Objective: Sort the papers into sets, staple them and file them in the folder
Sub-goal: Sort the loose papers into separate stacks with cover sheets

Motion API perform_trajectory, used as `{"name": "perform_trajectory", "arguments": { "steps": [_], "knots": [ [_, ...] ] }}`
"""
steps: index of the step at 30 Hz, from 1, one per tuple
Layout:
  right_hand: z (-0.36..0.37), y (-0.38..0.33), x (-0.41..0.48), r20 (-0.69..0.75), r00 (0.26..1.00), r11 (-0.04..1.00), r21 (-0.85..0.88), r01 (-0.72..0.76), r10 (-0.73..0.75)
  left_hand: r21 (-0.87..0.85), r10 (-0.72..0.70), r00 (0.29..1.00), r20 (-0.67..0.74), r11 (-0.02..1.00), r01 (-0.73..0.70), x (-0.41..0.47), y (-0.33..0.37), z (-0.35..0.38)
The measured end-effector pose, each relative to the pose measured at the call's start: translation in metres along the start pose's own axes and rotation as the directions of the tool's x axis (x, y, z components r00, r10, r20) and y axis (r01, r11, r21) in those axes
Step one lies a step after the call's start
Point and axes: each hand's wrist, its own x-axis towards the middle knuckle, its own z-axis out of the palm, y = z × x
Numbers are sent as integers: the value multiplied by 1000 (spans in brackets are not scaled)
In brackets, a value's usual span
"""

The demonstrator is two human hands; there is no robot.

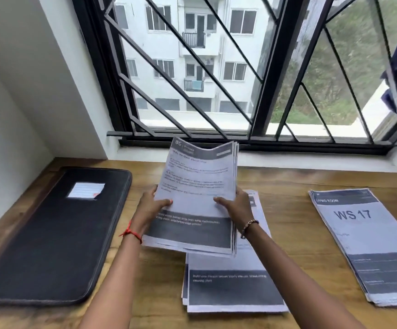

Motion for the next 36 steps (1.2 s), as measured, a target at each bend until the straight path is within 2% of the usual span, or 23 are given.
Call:
{"name": "perform_trajectory", "arguments": {
  "steps": [3,7,9,11,13,17,19,21,27,30,34,36],
  "knots": [
    [33,7,-8,134,988,997,17,-77,74,61,-45,997,-68,997,49,-14,-16,-27],
    [65,17,-27,331,934,990,-22,-138,137,310,-66,981,-181,943,120,-33,-37,-62],
    [76,22,-36,438,889,991,-76,-112,134,421,-72,972,-224,892,163,-38,-44,-77],
    [83,27,-43,477,873,974,-225,12,99,508,-78,965,-250,838,199,-42,-47,-87],
    [84,34,-47,478,877,910,-378,168,37,565,-76,962,-261,796,217,-45,-48,-90],
    [80,41,-54,589,802,685,-544,484,-99,607,-73,956,-285,758,239,-46,-48,-87],
    [75,44,-54,591,781,594,-561,577,-201,620,-73,953,-295,744,249,-46,-47,-84],
    [70,50,-52,595,756,554,-545,629,-274,617,-77,952,-297,745,253,-46,-48,-82],
    [56,52,-55,608,761,527,-582,620,-224,567,-106,948,-300,780,266,-46,-49,-70],
    [48,58,-54,582,774,519,-594,615,-250,552,-120,941,-317,783,286,-45,-50,-65],
    [30,62,-46,578,792,419,-681,601,-196,552,-132,924,-360,768,325,-43,-51,-58],
    [23,63,-42,560,811,406,-710,576,-172,557,-135,917,-374,758,339,-41,-52,-54]
  ]
}}
